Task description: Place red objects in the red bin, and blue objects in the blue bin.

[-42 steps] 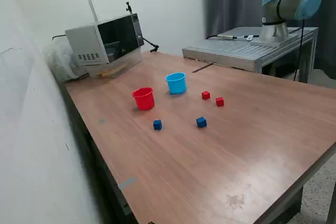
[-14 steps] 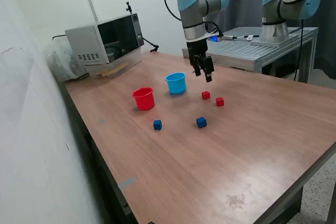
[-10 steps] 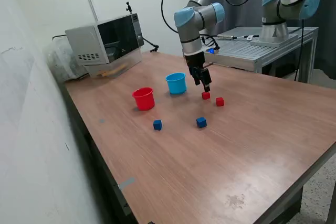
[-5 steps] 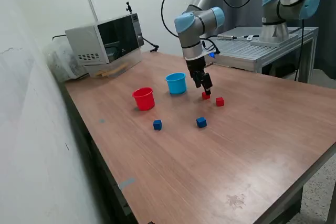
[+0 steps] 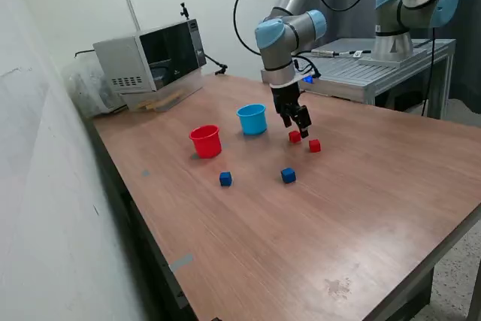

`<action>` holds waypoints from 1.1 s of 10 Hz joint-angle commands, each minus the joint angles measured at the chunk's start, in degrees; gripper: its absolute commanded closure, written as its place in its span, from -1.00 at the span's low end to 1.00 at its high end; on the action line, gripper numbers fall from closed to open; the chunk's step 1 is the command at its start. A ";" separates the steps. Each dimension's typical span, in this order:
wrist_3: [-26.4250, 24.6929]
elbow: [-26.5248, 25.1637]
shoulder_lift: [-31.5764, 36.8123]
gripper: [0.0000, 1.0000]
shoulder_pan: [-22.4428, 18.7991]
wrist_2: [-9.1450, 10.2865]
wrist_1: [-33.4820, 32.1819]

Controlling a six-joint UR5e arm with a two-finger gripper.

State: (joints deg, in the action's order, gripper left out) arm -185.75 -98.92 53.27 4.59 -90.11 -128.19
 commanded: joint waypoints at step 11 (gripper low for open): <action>0.65 7.84 8.60 1.00 0.51 -0.50 2.23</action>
State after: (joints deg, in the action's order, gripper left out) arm -185.10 -94.76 59.81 5.05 -90.54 -128.02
